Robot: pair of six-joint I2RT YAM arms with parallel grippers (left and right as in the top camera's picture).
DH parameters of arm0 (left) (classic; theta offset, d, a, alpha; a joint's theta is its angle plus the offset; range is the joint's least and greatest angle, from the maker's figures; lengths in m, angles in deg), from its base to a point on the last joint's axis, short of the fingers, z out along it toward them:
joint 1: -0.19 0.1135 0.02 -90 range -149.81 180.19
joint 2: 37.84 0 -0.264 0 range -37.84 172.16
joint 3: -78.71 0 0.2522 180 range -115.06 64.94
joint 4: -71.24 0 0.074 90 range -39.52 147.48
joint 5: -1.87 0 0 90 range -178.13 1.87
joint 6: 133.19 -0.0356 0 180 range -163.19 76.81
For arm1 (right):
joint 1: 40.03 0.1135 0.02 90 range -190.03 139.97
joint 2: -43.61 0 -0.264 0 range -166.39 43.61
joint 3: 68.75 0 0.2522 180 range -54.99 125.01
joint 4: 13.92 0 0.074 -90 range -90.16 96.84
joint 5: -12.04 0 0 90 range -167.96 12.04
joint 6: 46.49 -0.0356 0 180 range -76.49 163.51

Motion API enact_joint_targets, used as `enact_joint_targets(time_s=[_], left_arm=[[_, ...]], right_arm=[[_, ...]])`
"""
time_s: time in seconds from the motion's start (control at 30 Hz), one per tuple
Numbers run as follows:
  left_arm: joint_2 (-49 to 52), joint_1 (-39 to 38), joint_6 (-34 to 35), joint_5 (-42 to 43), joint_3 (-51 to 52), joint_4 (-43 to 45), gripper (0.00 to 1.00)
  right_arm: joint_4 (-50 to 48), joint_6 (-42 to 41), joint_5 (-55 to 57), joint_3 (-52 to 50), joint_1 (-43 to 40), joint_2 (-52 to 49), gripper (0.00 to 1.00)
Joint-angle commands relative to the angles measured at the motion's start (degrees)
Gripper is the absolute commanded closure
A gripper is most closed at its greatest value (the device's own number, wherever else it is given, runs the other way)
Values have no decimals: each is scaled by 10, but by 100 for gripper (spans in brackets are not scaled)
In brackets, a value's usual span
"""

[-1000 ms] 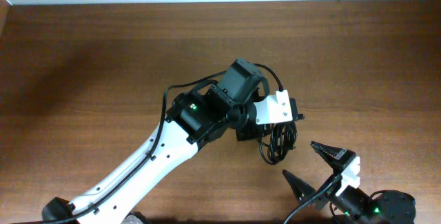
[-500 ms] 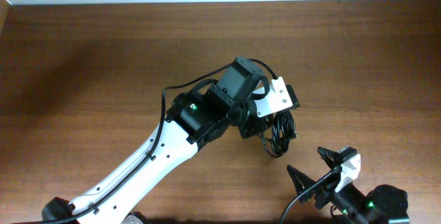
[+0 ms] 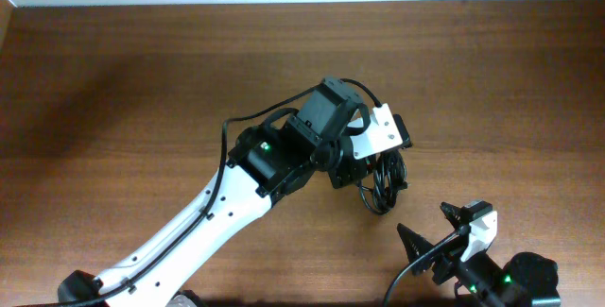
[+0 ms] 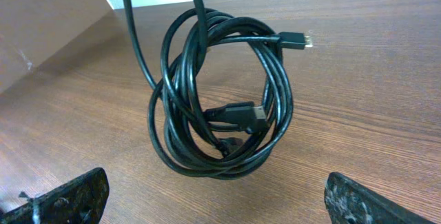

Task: Untangle cables
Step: 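Move the right gripper up and grasp the hanging cable loops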

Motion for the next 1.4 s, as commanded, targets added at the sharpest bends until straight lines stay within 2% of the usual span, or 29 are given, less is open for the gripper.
enact_joint_targets(time_s=[0.0,0.17,0.23,0.4,0.53,0.6,0.73,0.83,0.97,1.1,1.37], left_arm=[[-13,-1,40,5,-11,6,100],[-13,-1,52,5,-11,4,100],[-13,-1,56,5,-11,4,100],[-13,-1,67,4,-11,14,100],[-13,-1,67,4,-11,21,100],[-13,-1,67,5,-11,23,100],[-13,-1,69,-9,-11,23,100],[-13,6,100,-34,-11,24,100],[-14,19,142,-33,-11,28,100],[-14,17,183,-5,-11,52,100],[-14,16,185,128,-11,101,100]], right_arm=[[-4,-5,-26,6,-2,5,1],[-2,-14,-26,6,-2,5,1],[-2,-44,-62,6,-2,4,1],[7,-50,-87,20,-2,-28,1],[23,-36,-104,73,-2,-118,1],[50,-5,-110,111,-2,-175,1],[168,97,-87,240,-2,-340,2],[247,164,-80,325,-2,-432,1],[256,173,-79,354,-2,-484,1],[242,177,-80,354,-2,-512,1],[190,177,-72,354,-2,-526,1]])
